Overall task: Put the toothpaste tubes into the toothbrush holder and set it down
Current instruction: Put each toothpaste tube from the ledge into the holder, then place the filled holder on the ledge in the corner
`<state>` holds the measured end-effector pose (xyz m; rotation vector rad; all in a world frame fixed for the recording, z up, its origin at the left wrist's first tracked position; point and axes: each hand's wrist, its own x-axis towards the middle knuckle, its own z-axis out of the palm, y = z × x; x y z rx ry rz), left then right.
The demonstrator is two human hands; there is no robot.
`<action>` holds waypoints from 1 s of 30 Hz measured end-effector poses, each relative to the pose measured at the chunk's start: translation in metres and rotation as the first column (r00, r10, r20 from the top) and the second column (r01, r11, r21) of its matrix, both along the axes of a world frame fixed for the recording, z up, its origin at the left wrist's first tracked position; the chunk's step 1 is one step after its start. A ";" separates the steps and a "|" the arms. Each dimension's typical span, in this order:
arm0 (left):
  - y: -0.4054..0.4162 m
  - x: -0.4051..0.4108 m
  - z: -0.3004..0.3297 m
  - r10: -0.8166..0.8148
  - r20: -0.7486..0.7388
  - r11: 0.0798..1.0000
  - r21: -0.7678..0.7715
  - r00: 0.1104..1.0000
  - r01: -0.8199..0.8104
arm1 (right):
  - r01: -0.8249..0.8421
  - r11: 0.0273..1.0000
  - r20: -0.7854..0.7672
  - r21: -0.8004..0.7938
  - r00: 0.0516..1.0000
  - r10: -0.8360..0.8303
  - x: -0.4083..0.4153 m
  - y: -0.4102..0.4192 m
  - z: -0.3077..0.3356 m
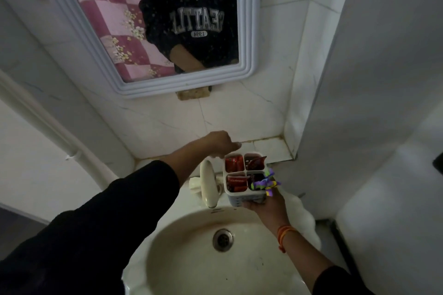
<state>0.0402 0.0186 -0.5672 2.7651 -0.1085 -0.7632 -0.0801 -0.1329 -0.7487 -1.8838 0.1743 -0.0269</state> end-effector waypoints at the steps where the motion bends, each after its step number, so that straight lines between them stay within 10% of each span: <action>1: -0.001 0.001 -0.005 0.037 -0.099 0.998 -0.052 0.994 -0.042 | -0.002 1.000 -0.003 -0.001 1.000 0.002 0.000 0.000 -0.001; 5: -0.008 0.004 -0.017 0.115 -0.243 0.970 -0.182 0.963 -0.162 | -0.004 1.000 0.009 0.013 1.000 0.004 -0.002 -0.001 -0.004; 12: -0.010 0.003 0.002 0.197 -0.042 0.927 -0.317 0.980 -0.200 | 0.090 0.995 0.075 0.038 0.993 -0.093 0.005 -0.018 0.019; 18: -0.024 0.011 0.011 0.411 -0.226 0.521 -0.737 0.883 -0.431 | 0.152 0.985 0.096 0.079 0.982 -0.160 0.051 -0.034 0.056; 30: -0.089 0.019 -0.012 0.450 -0.566 0.167 -0.707 0.691 -0.687 | 0.149 0.986 -0.088 -0.076 0.984 -0.155 0.109 -0.075 0.060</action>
